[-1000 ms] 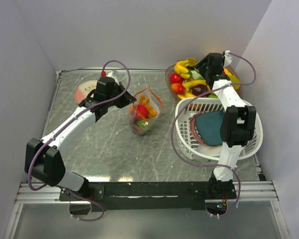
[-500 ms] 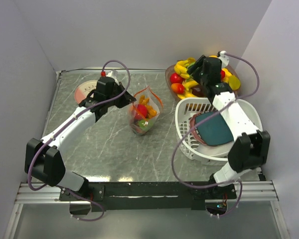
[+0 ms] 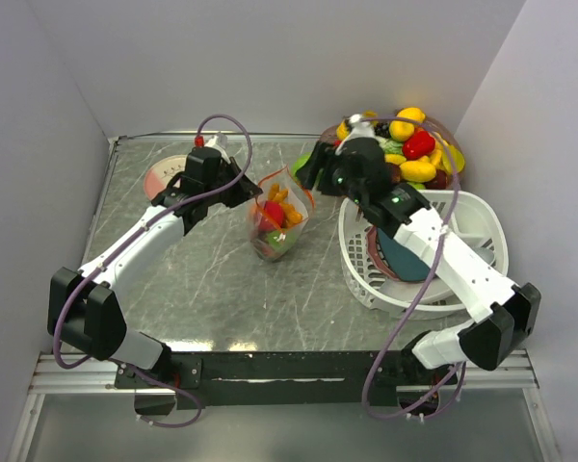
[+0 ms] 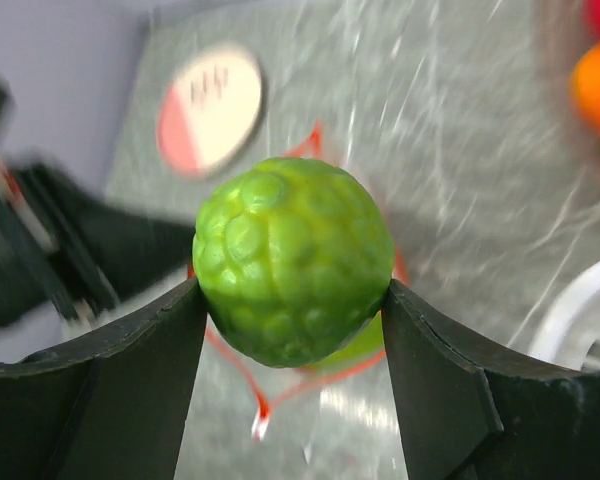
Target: Place the food in the zip-top bag and seal the zipper
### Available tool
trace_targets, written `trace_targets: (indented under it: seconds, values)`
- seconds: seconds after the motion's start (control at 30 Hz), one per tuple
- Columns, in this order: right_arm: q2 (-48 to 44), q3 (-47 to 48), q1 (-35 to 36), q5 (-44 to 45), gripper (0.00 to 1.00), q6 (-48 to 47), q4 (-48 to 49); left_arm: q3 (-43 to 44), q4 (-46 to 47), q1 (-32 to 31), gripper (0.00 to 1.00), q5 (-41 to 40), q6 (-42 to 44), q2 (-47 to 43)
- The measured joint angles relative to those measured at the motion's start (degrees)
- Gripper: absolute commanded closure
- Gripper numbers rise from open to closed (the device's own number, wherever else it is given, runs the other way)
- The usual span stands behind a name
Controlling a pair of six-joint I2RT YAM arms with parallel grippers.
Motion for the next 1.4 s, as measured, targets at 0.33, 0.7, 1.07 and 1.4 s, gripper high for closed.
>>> trace_targets:
  seconds: [0.33, 0.7, 1.07, 1.4]
  values:
    - [10.9, 1.3, 4.7, -4.3, 0.21, -3.6, -6.0, 0.2, 0.0, 0.0, 0.99, 0.0, 0.4, 0.0]
    - [13.6, 4.9, 5.1, -0.5, 0.01, -5.3, -9.4, 0.2, 0.0, 0.1, 0.99, 0.0, 0.4, 0.0]
    - [8.9, 9.8, -0.9, 6.8, 0.01, -7.8, -11.4, 0.2, 0.0, 0.1, 0.99, 0.0, 0.3, 0.0]
    - [11.6, 9.9, -22.1, 13.7, 0.04, -5.9, -10.0, -0.5, 0.1, 0.1, 0.99, 0.1, 0.3, -1.1]
